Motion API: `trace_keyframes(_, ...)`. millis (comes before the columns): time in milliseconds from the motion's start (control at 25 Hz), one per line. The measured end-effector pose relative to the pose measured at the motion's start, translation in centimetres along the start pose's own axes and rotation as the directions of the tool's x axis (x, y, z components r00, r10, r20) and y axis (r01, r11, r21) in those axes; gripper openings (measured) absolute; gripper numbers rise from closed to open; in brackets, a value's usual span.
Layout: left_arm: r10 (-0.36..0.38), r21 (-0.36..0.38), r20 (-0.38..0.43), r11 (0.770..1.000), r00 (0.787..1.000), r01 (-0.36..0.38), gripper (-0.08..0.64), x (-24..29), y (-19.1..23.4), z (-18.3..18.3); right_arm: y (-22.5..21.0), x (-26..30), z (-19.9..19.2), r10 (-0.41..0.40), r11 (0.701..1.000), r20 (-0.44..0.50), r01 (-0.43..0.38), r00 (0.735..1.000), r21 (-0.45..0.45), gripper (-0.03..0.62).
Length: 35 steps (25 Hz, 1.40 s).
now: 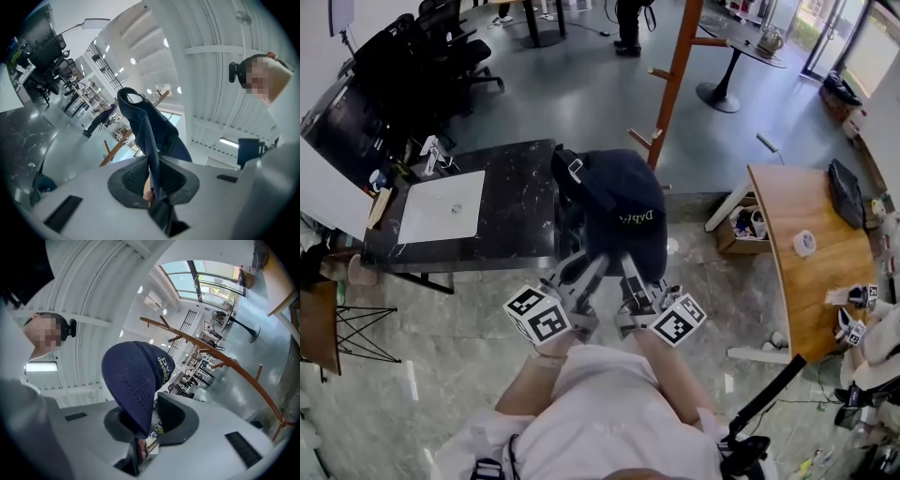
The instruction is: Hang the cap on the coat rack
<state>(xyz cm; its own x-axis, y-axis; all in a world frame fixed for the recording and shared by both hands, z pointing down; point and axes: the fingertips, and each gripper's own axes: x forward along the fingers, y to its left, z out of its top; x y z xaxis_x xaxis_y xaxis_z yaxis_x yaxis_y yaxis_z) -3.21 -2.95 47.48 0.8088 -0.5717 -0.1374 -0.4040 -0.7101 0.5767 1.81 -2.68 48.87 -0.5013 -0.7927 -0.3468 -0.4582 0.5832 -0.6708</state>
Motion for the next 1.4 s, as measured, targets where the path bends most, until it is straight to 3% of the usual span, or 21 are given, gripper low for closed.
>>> trace_keyframes(320, 0.048, 0.011, 0.039, 0.999, 0.998, -0.048, 0.044, 0.9, 10.1, 8.0, -2.5, 12.1, -2.1, 0.06, 0.998, -0.033, -0.06, 0.998, 0.008, 0.046)
trace_keyframes(480, 0.079, 0.032, 0.059, 0.996, 0.995, -0.081, 0.041, 1.0, 13.9, 10.4, -3.3, 15.5, -2.4, 0.093, 0.995, -0.036, -0.091, 0.995, 0.034, 0.122)
trace_keyframes(760, 0.111, 0.071, 0.031, 0.991, 0.993, -0.113, 0.041, 3.0, 14.4, 12.1, -4.8, 17.3, -0.8, 0.069, 0.997, -0.039, -0.07, 0.997, -0.026, 0.146)
trace_keyframes(1040, 0.155, 0.125, 0.09, 0.978, 0.984, -0.166, 0.038, 5.5, 13.8, 15.2, -4.8, 19.4, 3.2, 0.059, 0.998, -0.073, -0.061, 0.996, -0.023, 0.213)
trace_keyframes(1240, 0.199, 0.22, 0.093, 0.952, 0.976, -0.215, 0.038, 7.2, 13.3, 16.6, -5.6, 20.2, 5.0, 0.022, 1.0, -0.094, -0.024, 0.995, -0.014, 0.209)
trace_keyframes(1280, 0.204, 0.243, 0.085, 0.945, 0.975, -0.219, 0.037, 7.5, 13.1, 16.8, -5.6, 20.3, 5.2, 0.017, 1.0, -0.101, -0.018, 0.995, -0.016, 0.181)
trace_keyframes(1320, 0.206, 0.261, 0.076, 0.94, 0.975, -0.219, 0.037, 7.8, 12.9, 17.1, -5.5, 20.5, 5.4, 0.01, 1.0, -0.106, -0.012, 0.994, -0.018, 0.094)
trace_keyframes(1400, 0.204, 0.283, 0.062, 0.935, 0.977, -0.213, 0.037, 8.3, 12.7, 18.0, -5.4, 21.1, 6.0, -0.009, 1.0, -0.111, 0.006, 0.994, -0.024, 0.07)
